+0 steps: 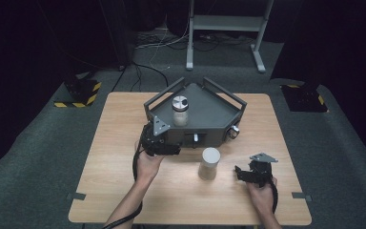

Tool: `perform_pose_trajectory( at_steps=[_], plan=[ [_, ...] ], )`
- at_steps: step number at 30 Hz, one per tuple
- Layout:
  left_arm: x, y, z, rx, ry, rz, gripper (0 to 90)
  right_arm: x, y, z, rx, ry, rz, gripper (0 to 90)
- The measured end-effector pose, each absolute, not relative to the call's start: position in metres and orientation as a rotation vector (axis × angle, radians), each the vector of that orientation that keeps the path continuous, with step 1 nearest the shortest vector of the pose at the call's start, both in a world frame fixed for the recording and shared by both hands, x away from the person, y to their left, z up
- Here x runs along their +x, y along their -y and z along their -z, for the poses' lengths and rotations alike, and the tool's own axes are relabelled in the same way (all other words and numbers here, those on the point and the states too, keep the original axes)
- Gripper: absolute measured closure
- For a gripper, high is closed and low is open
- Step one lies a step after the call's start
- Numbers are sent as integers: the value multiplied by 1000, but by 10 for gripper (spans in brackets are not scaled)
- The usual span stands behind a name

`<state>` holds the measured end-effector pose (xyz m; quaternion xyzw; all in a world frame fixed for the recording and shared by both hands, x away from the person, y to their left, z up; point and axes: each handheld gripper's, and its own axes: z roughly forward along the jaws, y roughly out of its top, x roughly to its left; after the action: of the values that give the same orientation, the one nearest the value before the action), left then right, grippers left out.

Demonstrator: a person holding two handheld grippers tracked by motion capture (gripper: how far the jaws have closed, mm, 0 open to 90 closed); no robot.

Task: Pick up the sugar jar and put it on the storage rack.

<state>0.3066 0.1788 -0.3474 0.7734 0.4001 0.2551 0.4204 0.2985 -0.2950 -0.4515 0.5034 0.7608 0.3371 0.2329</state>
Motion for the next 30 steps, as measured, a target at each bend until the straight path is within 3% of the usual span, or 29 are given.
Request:
perform_pose_trajectory(
  at_steps=[30],
  plan=[
    [313,-180,412,1993,-1079,-507,79,298,295,451,1384,-2089,-926,140]
  ],
)
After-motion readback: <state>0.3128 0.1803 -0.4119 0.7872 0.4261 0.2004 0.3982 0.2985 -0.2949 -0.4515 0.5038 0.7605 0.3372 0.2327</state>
